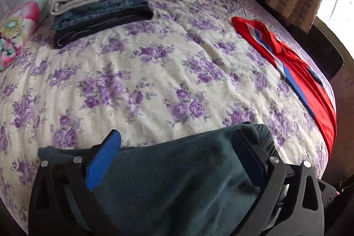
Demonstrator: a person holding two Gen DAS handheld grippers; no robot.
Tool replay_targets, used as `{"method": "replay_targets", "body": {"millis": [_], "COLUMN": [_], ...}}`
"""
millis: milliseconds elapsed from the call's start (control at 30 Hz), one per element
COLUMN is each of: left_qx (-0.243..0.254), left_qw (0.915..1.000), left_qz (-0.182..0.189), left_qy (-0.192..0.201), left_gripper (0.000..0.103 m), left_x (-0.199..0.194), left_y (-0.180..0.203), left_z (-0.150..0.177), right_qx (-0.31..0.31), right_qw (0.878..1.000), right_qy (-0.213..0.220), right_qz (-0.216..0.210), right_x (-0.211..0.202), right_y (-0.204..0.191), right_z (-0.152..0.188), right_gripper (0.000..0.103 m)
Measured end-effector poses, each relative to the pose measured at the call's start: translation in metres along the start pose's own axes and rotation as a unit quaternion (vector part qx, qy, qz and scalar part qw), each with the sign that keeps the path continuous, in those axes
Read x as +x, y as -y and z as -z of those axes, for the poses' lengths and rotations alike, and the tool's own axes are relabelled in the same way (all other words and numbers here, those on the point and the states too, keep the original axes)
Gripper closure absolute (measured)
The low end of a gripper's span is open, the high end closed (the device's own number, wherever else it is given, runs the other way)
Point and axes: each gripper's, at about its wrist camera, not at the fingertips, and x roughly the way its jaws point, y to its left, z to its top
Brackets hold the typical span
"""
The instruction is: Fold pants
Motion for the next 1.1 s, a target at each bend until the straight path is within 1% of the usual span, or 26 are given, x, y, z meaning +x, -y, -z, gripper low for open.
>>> {"method": "replay_targets", "body": {"millis": [33, 67, 133, 200, 233, 267, 300, 333, 400, 467, 500, 567, 633, 667, 733, 767, 800, 833, 933, 967, 1033, 1100], "left_qx": [-0.001, -0.004, -0.013, -0.031, -0.041, -0.05, -0.057, -0.065, -0.081, -0.101, -0.114, -0.133, -0.139, -0.138, -0.136, -0.137, -0.134, -0.128, -0.127, -0.133, -0.147, -0.169], "left_qw": [0.9999, 0.9996, 0.9988, 0.9982, 0.9979, 0.9975, 0.9967, 0.996, 0.9953, 0.9928, 0.9905, 0.9865, 0.9845, 0.9847, 0.9863, 0.9867, 0.9872, 0.9872, 0.9876, 0.9871, 0.9858, 0.9821], "left_qz": [-0.001, -0.009, -0.032, -0.046, -0.048, -0.05, -0.056, -0.058, -0.051, -0.058, -0.059, -0.044, -0.032, -0.034, -0.056, -0.068, -0.072, -0.076, -0.073, -0.067, -0.037, -0.009], "left_qy": [0.014, 0.025, 0.034, 0.024, 0.011, -0.004, -0.018, -0.023, 0.014, 0.03, 0.048, 0.085, 0.103, 0.101, 0.075, 0.055, 0.048, 0.058, 0.056, 0.059, 0.072, 0.083], "left_gripper": [0.006, 0.006, 0.005, 0.005, 0.005, 0.005, 0.005, 0.004, 0.004, 0.005, 0.005, 0.005, 0.005, 0.005, 0.005, 0.005, 0.005, 0.005, 0.005, 0.005, 0.005, 0.005], "left_x": [-0.015, -0.028, -0.047, -0.054, -0.052, -0.047, -0.04, -0.035, -0.042, -0.054, -0.063, -0.081, -0.091, -0.091, -0.076, -0.063, -0.055, -0.061, -0.065, -0.067, -0.072, -0.078], "left_y": [-0.006, -0.011, -0.024, -0.039, -0.046, -0.053, -0.057, -0.061, -0.065, -0.066, -0.067, -0.067, -0.065, -0.064, -0.064, -0.066, -0.066, -0.063, -0.063, -0.065, -0.072, -0.079], "left_z": [0.005, 0.011, 0.029, 0.053, 0.066, 0.078, 0.09, 0.102, 0.115, 0.119, 0.122, 0.126, 0.128, 0.13, 0.135, 0.14, 0.143, 0.143, 0.14, 0.138, 0.133, 0.125], "right_qx": [0.002, 0.004, 0.009, 0.027, 0.027, 0.015, 0.003, -0.005, -0.01, -0.013, -0.012, -0.001, 0.027, 0.044, 0.081, 0.098, 0.114, 0.124, 0.141, 0.15, 0.171, 0.184], "right_qw": [1.0, 1.0, 1.0, 0.999, 0.999, 1.0, 1.0, 1.0, 1.0, 0.999, 0.998, 0.994, 0.989, 0.985, 0.976, 0.976, 0.977, 0.978, 0.981, 0.982, 0.983, 0.982], "right_qy": [0.012, 0.019, 0.012, -0.025, -0.026, -0.012, -0.017, -0.02, -0.01, 0.012, 0.023, 0.037, 0.02, 0.004, -0.045, -0.066, -0.064, -0.056, -0.045, -0.036, -0.017, -0.007], "right_qz": [-0.007, -0.012, -0.007, 0.003, 0.003, 0.01, 0.014, 0.017, 0.027, 0.047, 0.06, 0.099, 0.144, 0.164, 0.195, 0.184, 0.17, 0.158, 0.124, 0.109, 0.064, 0.046], "right_x": [-0.005, -0.006, 0.001, 0.019, 0.024, 0.021, 0.02, 0.019, 0.01, -0.002, -0.008, -0.01, 0.0, 0.009, 0.033, 0.044, 0.044, 0.039, 0.031, 0.027, 0.019, 0.014], "right_y": [0.001, 0.004, 0.009, 0.017, 0.017, 0.013, 0.009, 0.006, 0.005, 0.008, 0.011, 0.023, 0.042, 0.054, 0.075, 0.083, 0.088, 0.091, 0.099, 0.1, 0.105, 0.109], "right_z": [-0.004, -0.008, -0.01, -0.005, -0.002, -0.001, -0.002, -0.004, -0.009, -0.016, -0.02, -0.027, -0.035, -0.037, -0.032, -0.026, -0.021, -0.021, -0.022, -0.023, -0.029, -0.038], "right_gripper": [0.003, 0.003, 0.003, 0.003, 0.003, 0.003, 0.003, 0.003, 0.003, 0.003, 0.003, 0.003, 0.003, 0.003, 0.003, 0.003, 0.003, 0.003, 0.003, 0.003, 0.003, 0.003]}}
